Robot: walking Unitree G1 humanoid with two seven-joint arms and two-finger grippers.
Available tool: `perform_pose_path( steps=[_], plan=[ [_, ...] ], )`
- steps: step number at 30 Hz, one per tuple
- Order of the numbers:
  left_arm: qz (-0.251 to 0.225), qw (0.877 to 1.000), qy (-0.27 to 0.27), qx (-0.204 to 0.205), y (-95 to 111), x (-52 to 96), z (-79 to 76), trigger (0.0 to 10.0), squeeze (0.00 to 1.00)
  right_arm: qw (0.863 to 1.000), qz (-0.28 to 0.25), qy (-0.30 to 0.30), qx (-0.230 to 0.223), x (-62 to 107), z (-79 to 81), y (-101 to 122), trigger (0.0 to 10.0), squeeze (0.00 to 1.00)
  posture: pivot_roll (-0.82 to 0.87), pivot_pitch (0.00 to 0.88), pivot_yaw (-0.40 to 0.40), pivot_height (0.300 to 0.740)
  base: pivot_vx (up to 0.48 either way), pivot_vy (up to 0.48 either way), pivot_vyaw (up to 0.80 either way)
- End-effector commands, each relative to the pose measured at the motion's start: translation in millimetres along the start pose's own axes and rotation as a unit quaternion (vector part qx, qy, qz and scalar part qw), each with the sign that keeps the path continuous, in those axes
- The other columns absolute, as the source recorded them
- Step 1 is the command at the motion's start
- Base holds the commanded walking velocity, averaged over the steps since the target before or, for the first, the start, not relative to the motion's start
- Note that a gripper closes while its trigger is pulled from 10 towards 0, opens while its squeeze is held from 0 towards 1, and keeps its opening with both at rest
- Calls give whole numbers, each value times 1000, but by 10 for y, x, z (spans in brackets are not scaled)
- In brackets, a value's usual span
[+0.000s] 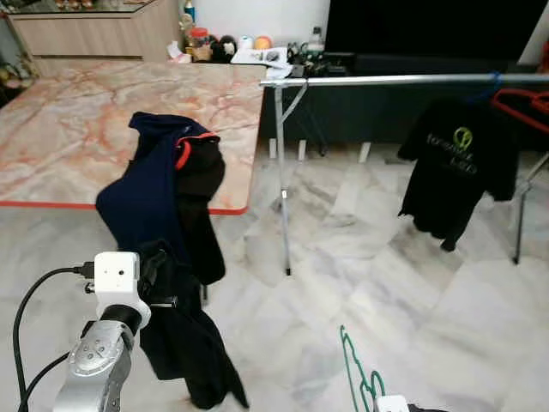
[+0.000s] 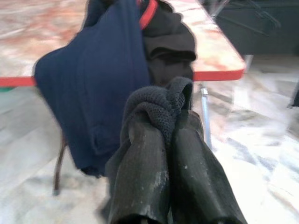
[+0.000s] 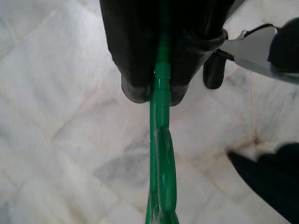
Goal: Hang hanger
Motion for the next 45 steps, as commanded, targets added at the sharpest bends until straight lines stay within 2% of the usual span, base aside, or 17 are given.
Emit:
perform_pose_path(
  steps=[1,18,33,39,45],
  plan=[
    [-17,1000,2,-7,99,-13,43,10000,0,1000,8,3,-7,5,38,-41,10000,0,25,89,18,740,0,480,0],
    [-23,1000,3,-7,122,-17,67,10000,0,1000,27,1,-9,20,50,-120,10000,0,27,95,16,740,0,456,0],
    [-23,1000,-14,-5,121,-13,24,10000,0,1000,26,4,-6,-21,129,-25,10000,0,29,95,14,740,0,0,0],
    [-21,999,-27,-1,117,9,1,10000,0,1000,22,8,-4,-39,209,21,10000,0,32,93,16,740,273,0,0],
    [-21,999,-31,1,117,14,-1,10000,0,1000,16,5,-3,-36,133,35,10000,0,32,90,17,740,306,0,0]
  ],
)
Point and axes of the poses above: a point about 5 cm out from each wrist's last joint towards the gripper, its own x axis pointing back from the gripper into the wrist, its own y axis along the axis of the wrist's last joint, z = x × y, the point moved 1 cm from there along -x, pointing out of the wrist towards the gripper, and after that the axes turned 7 degrees about x, right-handed, at the moved point
